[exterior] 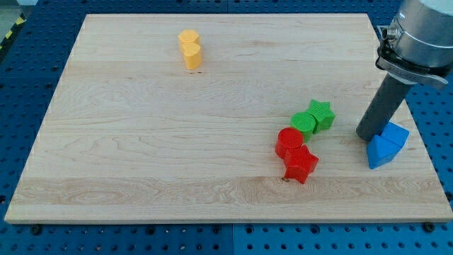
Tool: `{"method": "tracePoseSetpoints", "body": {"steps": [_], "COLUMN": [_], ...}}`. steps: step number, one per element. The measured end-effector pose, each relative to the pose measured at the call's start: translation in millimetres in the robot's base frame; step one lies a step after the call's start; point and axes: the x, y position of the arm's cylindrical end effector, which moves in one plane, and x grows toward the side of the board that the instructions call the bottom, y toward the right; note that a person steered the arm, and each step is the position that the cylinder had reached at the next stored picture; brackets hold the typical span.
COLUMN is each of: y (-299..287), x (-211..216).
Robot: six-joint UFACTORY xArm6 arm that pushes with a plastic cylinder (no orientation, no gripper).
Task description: Move the blue cube along with blue triangle slightly down
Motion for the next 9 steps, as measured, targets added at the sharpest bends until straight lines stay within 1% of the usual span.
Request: {"method": "tracePoseSetpoints", "body": {"steps": [1,2,5,6,7,9], "y": [-2,-2,17,38,55,55], "x": [-1,-16,-27,-42,-42,-17]}}
